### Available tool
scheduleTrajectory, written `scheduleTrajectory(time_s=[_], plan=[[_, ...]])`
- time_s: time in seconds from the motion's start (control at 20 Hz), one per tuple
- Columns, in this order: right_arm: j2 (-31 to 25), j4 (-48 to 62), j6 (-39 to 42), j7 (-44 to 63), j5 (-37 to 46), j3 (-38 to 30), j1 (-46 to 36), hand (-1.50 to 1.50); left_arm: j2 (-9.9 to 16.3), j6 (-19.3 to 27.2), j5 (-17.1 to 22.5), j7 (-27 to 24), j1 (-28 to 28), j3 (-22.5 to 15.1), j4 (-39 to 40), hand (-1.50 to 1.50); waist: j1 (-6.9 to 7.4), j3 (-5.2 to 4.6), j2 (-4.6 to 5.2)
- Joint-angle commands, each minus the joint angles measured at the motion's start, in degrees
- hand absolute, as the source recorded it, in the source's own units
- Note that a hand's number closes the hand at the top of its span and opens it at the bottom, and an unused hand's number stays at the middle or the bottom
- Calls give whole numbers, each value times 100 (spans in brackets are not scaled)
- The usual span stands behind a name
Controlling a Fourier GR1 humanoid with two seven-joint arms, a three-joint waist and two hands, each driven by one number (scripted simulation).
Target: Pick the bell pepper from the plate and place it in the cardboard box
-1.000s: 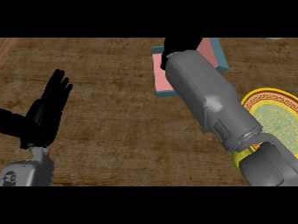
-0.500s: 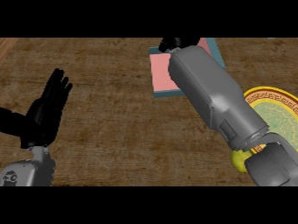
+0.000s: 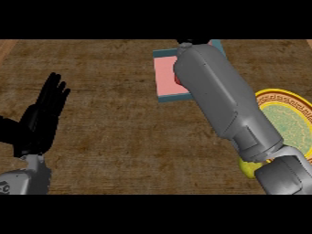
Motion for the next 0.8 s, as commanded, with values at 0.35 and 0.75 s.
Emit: scheduleTrajectory(time_s=[0.35, 0.75], plan=[[77, -1676, -918, -1582, -959, -453, 1536, -150, 67, 119, 47, 541, 246, 15, -775, 0, -138, -3, -76], [89, -3212, -622, -1685, -893, -135, 3061, -150, 94, 106, 0, 512, 268, 38, -812, 0, -195, -7, -89]])
